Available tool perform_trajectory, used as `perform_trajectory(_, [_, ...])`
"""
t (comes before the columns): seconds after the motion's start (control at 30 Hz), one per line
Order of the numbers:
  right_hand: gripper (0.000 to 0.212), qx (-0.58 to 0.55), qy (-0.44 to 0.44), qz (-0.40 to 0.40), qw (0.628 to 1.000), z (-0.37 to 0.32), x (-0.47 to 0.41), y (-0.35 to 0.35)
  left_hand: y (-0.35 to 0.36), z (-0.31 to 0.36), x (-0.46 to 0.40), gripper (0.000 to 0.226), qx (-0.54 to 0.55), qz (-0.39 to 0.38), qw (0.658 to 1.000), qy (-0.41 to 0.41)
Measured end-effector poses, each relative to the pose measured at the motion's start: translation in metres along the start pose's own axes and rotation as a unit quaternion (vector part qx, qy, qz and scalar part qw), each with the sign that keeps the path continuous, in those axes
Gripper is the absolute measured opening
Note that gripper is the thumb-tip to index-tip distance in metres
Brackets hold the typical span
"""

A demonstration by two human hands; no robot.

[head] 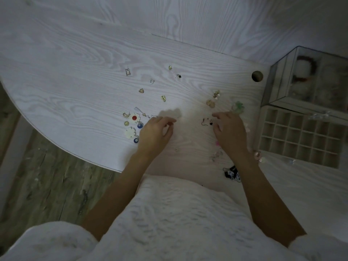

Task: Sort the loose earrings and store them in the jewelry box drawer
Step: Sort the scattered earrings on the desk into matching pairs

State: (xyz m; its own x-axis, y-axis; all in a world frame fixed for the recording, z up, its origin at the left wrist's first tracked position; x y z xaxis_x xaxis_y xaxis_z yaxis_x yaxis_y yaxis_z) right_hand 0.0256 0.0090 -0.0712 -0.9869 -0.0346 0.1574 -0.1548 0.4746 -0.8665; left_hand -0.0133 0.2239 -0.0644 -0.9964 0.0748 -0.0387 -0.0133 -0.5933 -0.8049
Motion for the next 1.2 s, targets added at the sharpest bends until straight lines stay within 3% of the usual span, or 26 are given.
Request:
perform_trajectory(0.2, [0.019, -0.001, -0.025, -0.01, 1.0, -0.015, 0.001, 0.019, -0.031, -0.048, 0.012, 0.023, -0.07, 0.083, 0.989, -0.103])
perform_trajectory(0.33, [0.018, 0.011, -0.051, -0.001, 0.999, -0.023, 0.005, 0.023, -0.035, -0.081, 0.005, 0.026, -0.1, 0.042, 0.984, -0.144])
perform_trajectory(0.67, [0.025, 0.02, -0.042, 0.014, 0.999, -0.024, 0.012, 0.022, -0.021, -0.058, -0.032, 0.021, -0.162, -0.027, 0.986, -0.042])
perform_trajectory(0.77, [0.029, 0.029, -0.022, 0.012, 0.999, -0.02, 0.013, 0.02, -0.007, -0.043, -0.044, 0.019, -0.115, -0.059, 0.992, -0.015])
perform_trajectory(0.87, [0.03, 0.037, -0.009, 0.004, 0.999, -0.014, 0.014, 0.018, 0.011, -0.026, -0.05, 0.032, -0.083, -0.104, 0.991, -0.013])
perform_trajectory(1.07, [0.043, -0.047, 0.043, -0.004, 0.998, -0.001, 0.016, 0.01, 0.038, 0.002, -0.046, 0.038, -0.034, -0.128, 0.991, -0.001])
perform_trajectory(1.2, [0.035, -0.029, 0.05, -0.004, 0.998, 0.003, 0.013, 0.01, 0.048, 0.025, -0.044, 0.038, 0.021, -0.134, 0.991, 0.007])
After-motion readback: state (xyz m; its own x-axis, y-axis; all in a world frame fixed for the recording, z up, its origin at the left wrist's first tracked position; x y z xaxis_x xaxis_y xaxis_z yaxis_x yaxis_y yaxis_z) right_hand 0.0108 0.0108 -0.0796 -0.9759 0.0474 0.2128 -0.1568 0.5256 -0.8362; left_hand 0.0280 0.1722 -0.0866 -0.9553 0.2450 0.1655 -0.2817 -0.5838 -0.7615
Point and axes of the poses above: each hand's wrist, its own x-axis away from the middle knuckle, its own y-axis out of the palm, z = x × y, the point moved 6 cm from there along -x, towards the middle knuckle, and after that the axes turned 6 degrees about y, right-handed, at the moved point
